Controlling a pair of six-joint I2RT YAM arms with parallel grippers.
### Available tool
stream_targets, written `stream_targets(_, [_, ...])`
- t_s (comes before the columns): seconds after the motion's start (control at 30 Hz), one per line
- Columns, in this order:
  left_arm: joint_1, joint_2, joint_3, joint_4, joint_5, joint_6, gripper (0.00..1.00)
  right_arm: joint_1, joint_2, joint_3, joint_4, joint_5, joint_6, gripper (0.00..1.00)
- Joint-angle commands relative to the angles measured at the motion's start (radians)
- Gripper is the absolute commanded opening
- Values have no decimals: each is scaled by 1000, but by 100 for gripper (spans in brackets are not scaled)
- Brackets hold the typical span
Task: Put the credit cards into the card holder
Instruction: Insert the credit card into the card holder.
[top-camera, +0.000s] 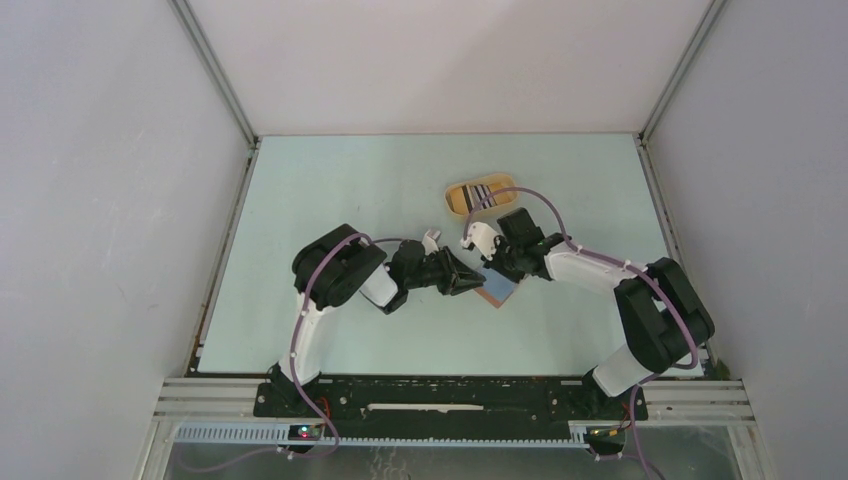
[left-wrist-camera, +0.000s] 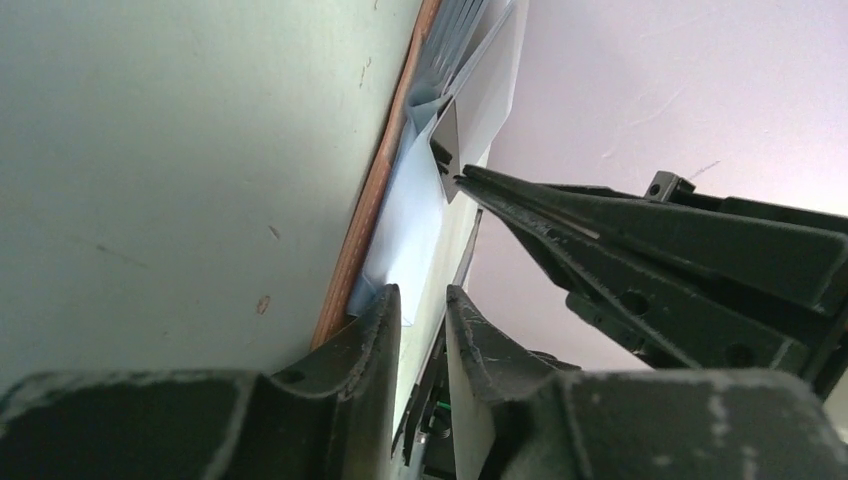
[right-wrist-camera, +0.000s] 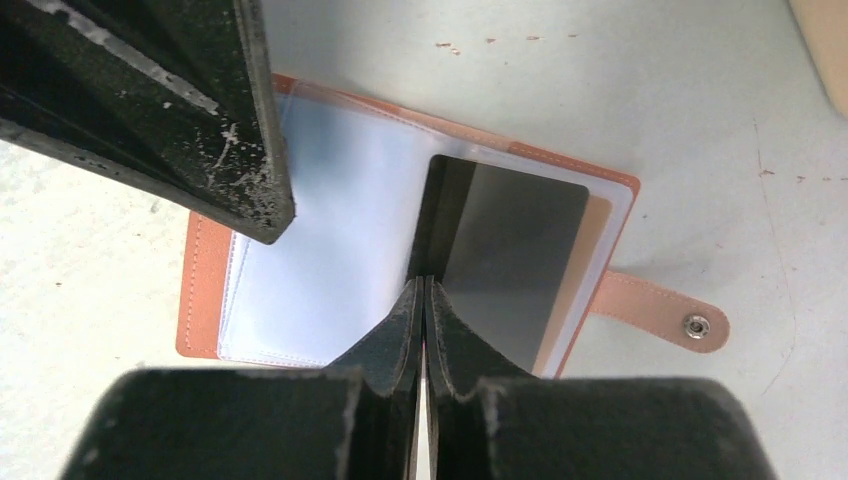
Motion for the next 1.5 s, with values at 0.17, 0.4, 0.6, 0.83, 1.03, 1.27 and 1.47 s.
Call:
stream_targets(0.17, [0, -42, -8, -256, -17, 110, 24, -8, -53, 46, 2, -58, 37, 16])
stream_targets(0.4, [0, -74, 10, -374, -39, 174, 23, -6, -52, 46, 32, 6, 40, 50])
stream_targets(0.6, [0, -79, 16, -396, -40, 189, 22, 18, -16, 46, 75, 116, 27, 65])
stream_targets(0.83, [0, -81, 18, -408, -42, 200, 21, 29, 21, 46, 91, 160, 27, 71])
stream_targets(1.03, [0, -84, 17, -410, -40, 201, 20, 31, 43, 46, 92, 188, 19, 74])
stream_targets(1.27, [0, -79, 14, -409, -40, 204, 19, 5, 19, 46, 117, 217, 31, 74])
stream_targets(1.47, [0, -74, 17, -410, -39, 205, 18, -22, -3, 46, 128, 216, 45, 71])
